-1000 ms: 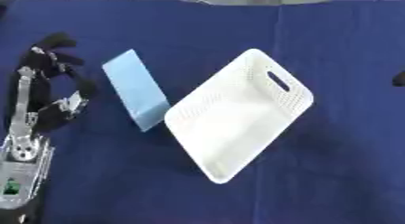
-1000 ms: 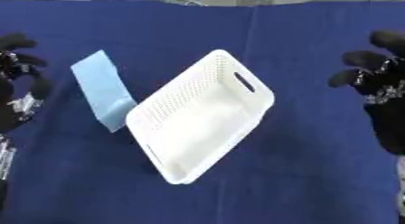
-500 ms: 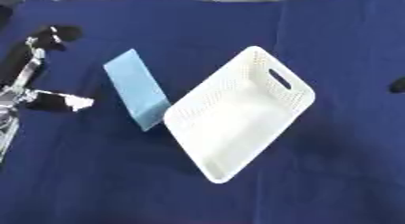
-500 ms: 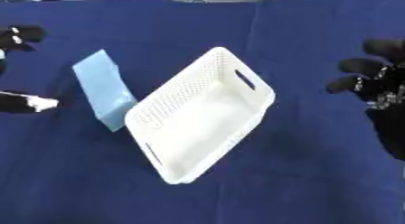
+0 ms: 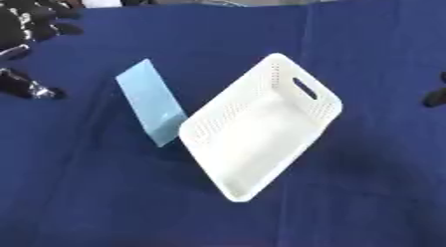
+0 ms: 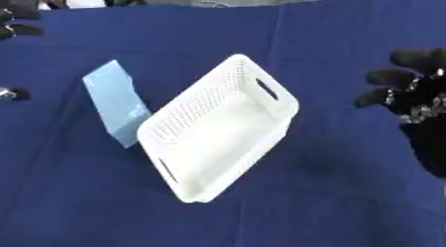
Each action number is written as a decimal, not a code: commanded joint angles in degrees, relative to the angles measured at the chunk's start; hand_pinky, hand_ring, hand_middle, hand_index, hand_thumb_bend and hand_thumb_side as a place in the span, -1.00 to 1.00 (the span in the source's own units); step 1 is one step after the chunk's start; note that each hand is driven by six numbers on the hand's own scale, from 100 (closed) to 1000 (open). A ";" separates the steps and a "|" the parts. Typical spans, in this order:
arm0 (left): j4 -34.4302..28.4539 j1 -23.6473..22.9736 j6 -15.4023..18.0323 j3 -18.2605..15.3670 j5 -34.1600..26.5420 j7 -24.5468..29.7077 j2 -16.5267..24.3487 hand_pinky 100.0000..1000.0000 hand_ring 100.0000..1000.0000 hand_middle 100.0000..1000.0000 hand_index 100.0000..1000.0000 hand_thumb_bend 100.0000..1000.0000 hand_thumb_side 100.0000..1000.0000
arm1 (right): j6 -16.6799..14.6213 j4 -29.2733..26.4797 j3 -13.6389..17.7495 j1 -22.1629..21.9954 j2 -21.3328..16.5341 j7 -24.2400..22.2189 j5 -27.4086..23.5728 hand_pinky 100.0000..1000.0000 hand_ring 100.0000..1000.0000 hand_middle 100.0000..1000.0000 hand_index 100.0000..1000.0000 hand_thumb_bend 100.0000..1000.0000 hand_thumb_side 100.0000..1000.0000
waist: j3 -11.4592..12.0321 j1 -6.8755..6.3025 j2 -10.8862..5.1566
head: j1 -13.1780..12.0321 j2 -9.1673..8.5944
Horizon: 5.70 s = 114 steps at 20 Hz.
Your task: Pick up objects on the table and place them in the box.
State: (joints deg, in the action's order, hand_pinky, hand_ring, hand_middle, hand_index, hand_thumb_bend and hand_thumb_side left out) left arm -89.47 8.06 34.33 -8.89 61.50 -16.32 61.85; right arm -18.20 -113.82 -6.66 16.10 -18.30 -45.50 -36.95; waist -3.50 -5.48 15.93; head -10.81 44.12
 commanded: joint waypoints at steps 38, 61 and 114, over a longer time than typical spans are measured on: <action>3.46 16.43 17.64 23.40 -9.88 9.58 -2.55 0.24 0.38 0.43 0.59 0.88 -0.54 | -5.31 -0.77 -2.69 3.51 -0.80 -6.47 -1.20 0.52 0.75 0.85 0.95 -1.00 0.72 | -4.95 -1.15 0.54 | 0.58 0.00; 7.29 15.33 17.56 21.48 -16.22 7.37 -3.99 -1.00 -1.00 -0.86 -0.48 -0.57 -1.00 | -5.79 -0.77 -2.60 3.86 -0.76 -6.47 -0.97 0.50 0.73 0.81 0.90 -1.00 0.73 | -4.87 -0.90 1.06 | 0.66 0.00; 0.20 41.95 -49.12 37.25 -92.07 32.84 -18.46 -1.00 -0.59 -0.42 -0.06 -0.11 0.35 | -7.54 -0.77 1.76 -3.28 -1.87 -6.47 3.13 0.47 0.72 0.80 0.90 -1.00 0.72 | 2.75 -0.64 -2.85 | -0.94 0.00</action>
State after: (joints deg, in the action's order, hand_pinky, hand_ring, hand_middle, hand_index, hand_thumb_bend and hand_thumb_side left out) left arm -89.05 48.67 -13.04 28.35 -28.36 16.67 43.28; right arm -18.57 -113.82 -5.25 12.62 -19.75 -45.13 -34.03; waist -0.87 -6.36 14.32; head -12.52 44.13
